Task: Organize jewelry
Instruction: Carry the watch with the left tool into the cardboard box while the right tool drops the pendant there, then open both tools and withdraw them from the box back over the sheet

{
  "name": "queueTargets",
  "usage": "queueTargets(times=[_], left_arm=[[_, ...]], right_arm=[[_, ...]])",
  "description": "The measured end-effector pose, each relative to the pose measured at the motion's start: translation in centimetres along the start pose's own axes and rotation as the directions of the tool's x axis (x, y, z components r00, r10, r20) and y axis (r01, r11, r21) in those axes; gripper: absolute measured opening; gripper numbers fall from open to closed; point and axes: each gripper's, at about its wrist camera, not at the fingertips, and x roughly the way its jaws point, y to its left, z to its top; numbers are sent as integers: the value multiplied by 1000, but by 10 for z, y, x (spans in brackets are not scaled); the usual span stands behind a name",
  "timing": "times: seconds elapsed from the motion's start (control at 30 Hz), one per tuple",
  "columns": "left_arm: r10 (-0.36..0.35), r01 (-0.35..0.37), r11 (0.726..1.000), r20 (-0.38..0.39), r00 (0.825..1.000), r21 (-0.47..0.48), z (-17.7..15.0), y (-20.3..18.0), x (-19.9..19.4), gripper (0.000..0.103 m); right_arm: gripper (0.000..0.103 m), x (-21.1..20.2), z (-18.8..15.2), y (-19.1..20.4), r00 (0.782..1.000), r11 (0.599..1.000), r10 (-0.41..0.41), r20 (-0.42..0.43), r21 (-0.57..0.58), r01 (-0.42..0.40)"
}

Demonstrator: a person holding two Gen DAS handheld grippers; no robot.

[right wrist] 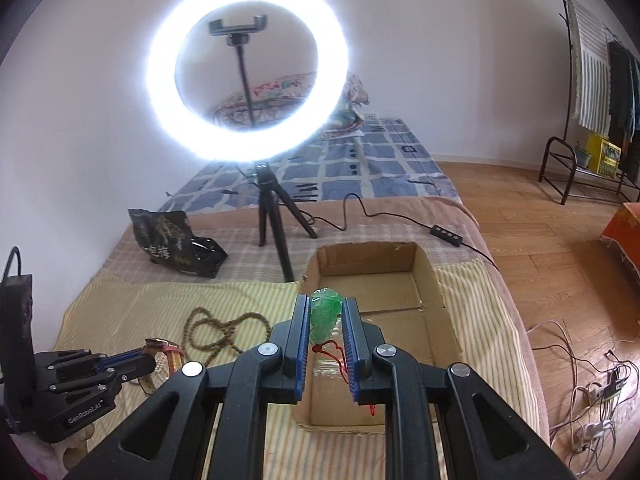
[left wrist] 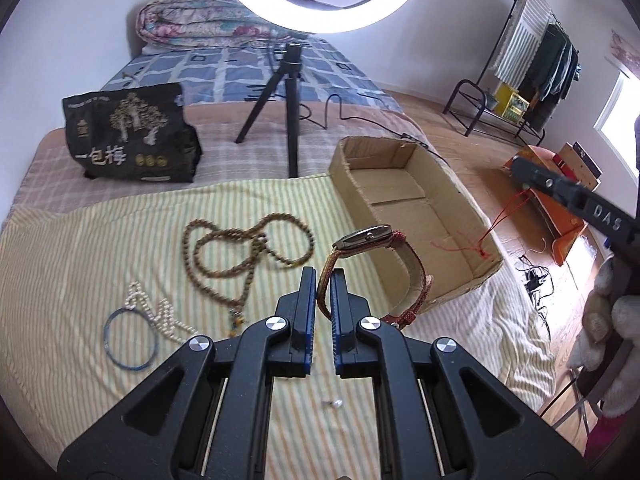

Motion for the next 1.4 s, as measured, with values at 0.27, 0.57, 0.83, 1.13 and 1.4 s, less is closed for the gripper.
queueTargets(times=[0.27, 0.57, 0.83, 1.13, 1.4], left_arm=[[-36, 36, 999, -7, 999, 7, 22, -32, 43, 5], [-58, 57, 998, -27, 998, -22, 35, -49, 88, 5], [-42, 43, 999, -62, 997, 0, 33, -64, 115, 5], [-40, 40, 999, -40, 998, 7, 37, -61, 108, 27], [-26, 26, 1000, -28, 999, 6, 36, -47, 92, 27]], right_arm=[[14, 15, -11, -32, 998, 999, -26, -52, 20, 27], [14, 27, -25, -66, 994, 997, -27, -104, 67, 34], [15, 35, -34, -75, 991, 996, -18, -133, 79, 29], [60, 27, -32, -78, 994, 993, -38, -99, 110, 49], [62, 19, -30, -74, 995, 992, -45, -89, 112, 55]])
